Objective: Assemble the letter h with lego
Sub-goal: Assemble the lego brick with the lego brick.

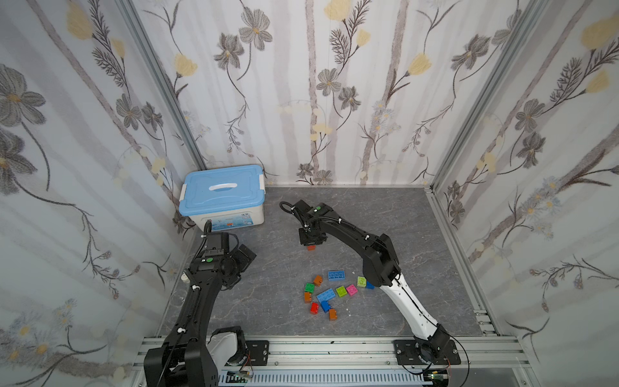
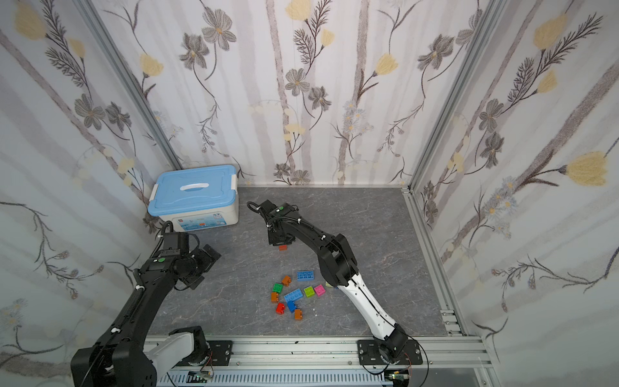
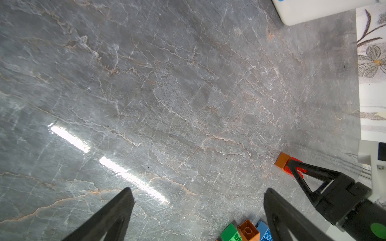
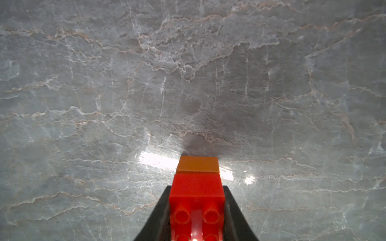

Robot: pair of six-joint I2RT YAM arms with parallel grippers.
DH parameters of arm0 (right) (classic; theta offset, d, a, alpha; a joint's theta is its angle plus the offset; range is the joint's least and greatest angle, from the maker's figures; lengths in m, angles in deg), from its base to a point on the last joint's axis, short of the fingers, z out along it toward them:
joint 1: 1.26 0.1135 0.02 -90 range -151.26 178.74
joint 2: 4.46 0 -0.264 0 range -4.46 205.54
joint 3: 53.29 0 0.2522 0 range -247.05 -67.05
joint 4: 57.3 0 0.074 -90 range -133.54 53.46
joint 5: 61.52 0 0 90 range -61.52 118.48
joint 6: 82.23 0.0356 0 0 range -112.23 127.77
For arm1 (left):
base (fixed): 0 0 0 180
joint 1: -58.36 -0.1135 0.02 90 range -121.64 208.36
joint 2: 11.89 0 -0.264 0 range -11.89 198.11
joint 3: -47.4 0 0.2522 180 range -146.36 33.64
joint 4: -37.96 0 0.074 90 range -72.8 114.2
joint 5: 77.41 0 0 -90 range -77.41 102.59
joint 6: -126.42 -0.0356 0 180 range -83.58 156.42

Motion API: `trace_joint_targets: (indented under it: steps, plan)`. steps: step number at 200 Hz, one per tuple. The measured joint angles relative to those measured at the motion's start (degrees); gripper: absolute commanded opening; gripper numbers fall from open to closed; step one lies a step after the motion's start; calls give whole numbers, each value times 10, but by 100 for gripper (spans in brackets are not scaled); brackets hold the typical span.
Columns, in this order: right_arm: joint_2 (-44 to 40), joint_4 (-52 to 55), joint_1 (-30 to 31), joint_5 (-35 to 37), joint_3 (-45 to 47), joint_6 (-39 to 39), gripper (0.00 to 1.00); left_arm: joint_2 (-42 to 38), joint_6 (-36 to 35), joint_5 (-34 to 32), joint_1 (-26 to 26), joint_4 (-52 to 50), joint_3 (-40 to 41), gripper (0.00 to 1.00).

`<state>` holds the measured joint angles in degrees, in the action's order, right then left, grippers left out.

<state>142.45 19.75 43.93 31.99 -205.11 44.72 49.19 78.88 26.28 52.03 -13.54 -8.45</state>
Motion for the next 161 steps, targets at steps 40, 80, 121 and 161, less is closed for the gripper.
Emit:
trace_joint_targets:
  steps: [40,80,121,161]
  plan:
    - [1,0,4,10,0,-5,25,4,0,0,0,1,-1,100]
    - [12,3,12,42,-5,-15,23,6,0,0,0,1,-1,100]
    - [32,14,10,45,-14,-17,22,3,0,0,0,1,-1,100]
    - [30,16,6,36,-15,-19,22,3,0,1,0,1,0,100]
